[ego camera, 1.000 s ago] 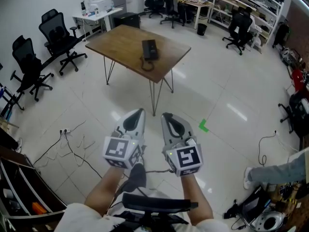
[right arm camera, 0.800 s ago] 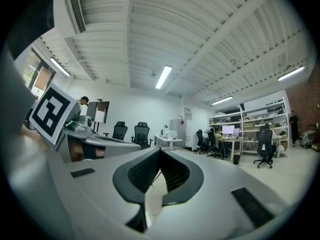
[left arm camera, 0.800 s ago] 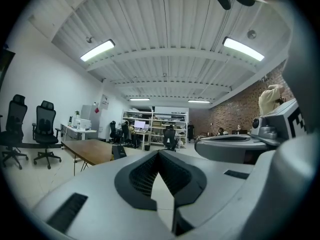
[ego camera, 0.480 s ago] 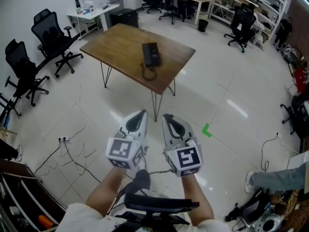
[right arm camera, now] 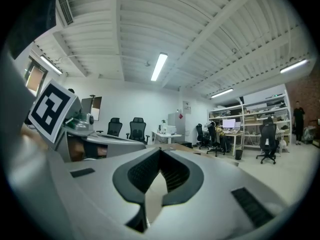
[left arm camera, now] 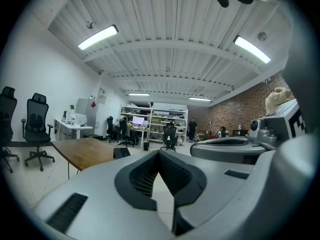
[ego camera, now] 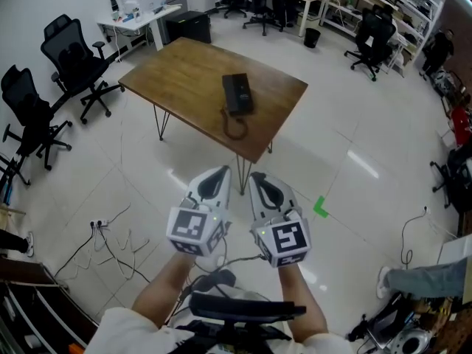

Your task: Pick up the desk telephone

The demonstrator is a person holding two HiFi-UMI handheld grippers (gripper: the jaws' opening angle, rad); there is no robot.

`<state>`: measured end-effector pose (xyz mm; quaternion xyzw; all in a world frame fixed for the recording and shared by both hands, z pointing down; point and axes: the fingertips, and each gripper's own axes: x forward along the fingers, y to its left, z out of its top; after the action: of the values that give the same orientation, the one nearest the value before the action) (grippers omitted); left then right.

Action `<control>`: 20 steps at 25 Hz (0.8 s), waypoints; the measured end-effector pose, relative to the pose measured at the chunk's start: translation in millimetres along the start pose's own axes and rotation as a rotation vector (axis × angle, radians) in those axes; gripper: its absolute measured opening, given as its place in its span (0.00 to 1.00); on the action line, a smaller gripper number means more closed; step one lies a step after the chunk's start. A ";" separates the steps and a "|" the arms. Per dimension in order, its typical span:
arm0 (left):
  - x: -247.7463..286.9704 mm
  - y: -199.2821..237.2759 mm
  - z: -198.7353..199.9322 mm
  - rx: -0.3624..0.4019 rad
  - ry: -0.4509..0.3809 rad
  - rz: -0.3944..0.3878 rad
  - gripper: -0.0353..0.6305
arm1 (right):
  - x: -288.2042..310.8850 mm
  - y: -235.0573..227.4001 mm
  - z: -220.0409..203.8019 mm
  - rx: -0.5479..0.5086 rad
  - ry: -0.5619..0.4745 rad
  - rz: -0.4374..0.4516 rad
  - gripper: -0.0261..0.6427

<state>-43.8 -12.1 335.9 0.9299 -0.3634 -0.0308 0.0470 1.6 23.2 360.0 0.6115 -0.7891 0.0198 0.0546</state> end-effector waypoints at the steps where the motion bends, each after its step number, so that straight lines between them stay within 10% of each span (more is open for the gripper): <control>1: 3.6 4.3 0.1 0.002 0.001 -0.005 0.06 | 6.1 0.0 0.1 0.003 -0.001 -0.001 0.04; 20: 45.8 47.9 -6.5 -0.018 0.007 -0.064 0.06 | 66.8 -8.5 -2.0 -0.004 0.027 -0.024 0.04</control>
<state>-41.8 -77.8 346.5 0.9407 -0.3330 -0.0322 0.0556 -6.5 -43.1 369.1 0.6206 -0.7809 0.0258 0.0664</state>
